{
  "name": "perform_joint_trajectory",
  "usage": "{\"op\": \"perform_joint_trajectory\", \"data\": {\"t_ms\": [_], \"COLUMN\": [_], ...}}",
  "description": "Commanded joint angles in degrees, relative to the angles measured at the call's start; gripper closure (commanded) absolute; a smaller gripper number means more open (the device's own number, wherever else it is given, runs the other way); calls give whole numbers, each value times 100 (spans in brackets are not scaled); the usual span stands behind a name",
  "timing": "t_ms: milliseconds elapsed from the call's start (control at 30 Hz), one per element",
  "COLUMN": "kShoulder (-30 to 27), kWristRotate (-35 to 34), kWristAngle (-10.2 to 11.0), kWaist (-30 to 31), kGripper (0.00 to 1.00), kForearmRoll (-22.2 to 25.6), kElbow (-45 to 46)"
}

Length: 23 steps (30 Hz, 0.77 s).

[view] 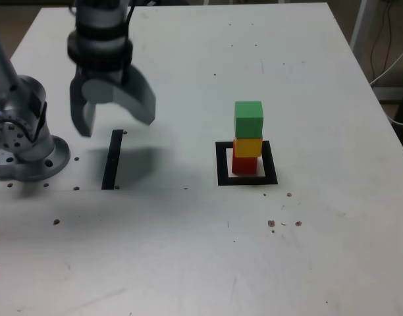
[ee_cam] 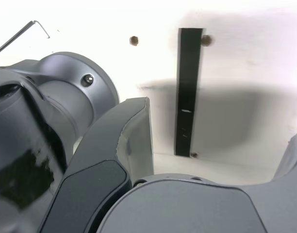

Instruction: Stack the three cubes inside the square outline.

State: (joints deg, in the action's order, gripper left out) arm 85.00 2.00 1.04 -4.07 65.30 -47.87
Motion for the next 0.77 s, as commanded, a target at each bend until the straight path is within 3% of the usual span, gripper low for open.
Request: {"op": "perform_joint_trajectory", "data": {"t_ms": [0,400,733], "kShoulder": [-24,28,29], "kWristRotate": [11,61,90], "kWristAngle": [-36,-170,-178], "kWaist": [-5,-6,-6], "kGripper": [1,1,1], "kForearmRoll": [-271,-907,-972], "kElbow": [225,748,788]}}
